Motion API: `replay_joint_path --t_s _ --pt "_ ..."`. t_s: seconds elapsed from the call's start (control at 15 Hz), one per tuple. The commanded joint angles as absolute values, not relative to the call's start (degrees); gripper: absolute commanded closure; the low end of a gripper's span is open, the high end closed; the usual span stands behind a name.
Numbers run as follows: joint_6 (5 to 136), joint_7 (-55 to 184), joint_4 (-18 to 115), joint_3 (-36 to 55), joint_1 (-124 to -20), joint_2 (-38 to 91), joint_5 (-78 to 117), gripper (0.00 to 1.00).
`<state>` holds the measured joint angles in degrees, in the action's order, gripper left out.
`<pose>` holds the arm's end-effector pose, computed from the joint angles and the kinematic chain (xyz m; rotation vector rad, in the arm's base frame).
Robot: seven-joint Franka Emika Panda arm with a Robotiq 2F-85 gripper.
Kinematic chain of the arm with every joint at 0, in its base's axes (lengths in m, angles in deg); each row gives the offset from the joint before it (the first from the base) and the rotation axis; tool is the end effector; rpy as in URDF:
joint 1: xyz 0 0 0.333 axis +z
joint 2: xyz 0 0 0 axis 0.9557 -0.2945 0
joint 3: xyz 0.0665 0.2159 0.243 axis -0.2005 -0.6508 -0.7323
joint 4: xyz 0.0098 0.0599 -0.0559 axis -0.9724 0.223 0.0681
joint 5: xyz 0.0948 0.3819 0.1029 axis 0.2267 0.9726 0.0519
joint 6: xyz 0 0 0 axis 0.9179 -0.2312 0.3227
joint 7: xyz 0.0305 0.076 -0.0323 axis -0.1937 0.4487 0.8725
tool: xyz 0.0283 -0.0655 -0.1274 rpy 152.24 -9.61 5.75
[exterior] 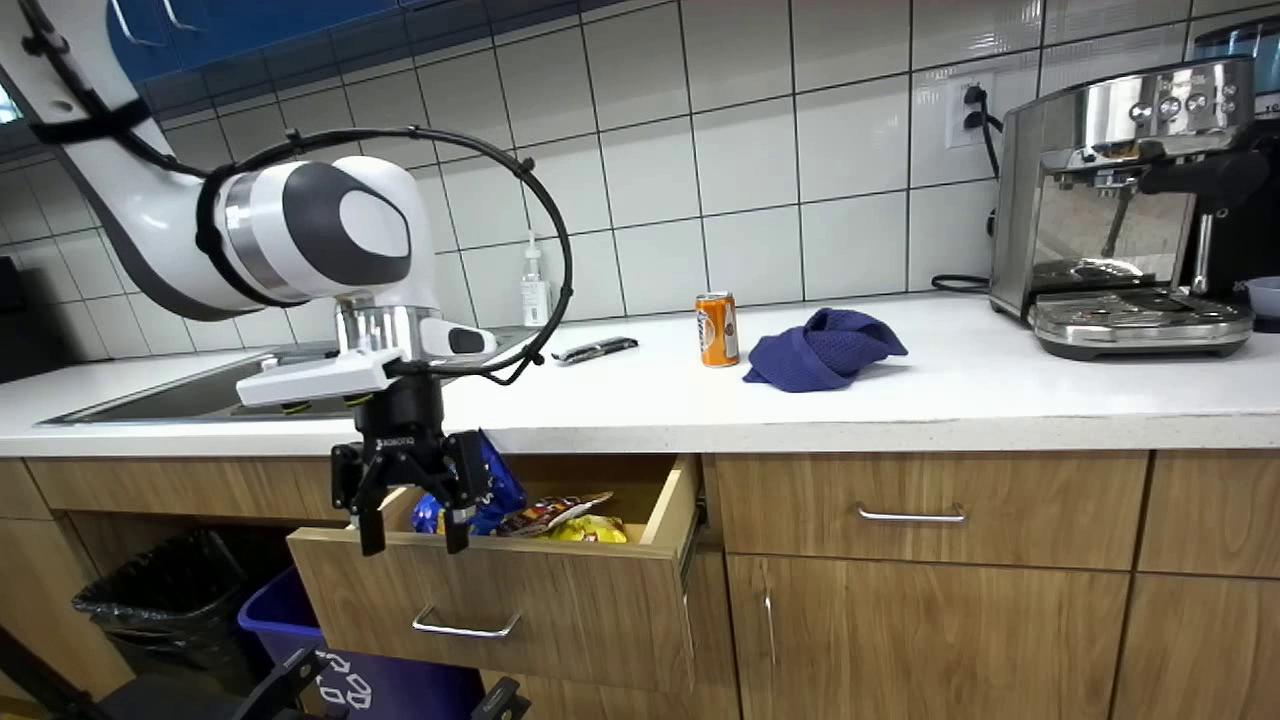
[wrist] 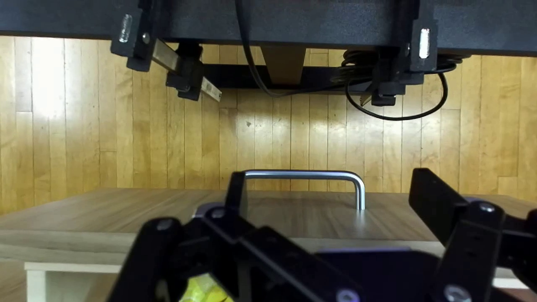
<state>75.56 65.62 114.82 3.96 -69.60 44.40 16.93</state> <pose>0.3398 0.0271 0.1641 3.0236 0.1861 -0.4720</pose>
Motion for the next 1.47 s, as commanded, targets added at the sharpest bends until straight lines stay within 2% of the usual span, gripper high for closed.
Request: replay_joint_path --t_s 0.0,0.53,1.4 --pt "78.1 63.6 114.7 4.0 -70.2 41.0 14.7 0.00" --pt "86.7 58.8 114.7 4.9 -69.4 37.4 8.8 0.00" --pt "93.8 53.8 114.8 6.9 -68.9 37.8 2.4 0.00"
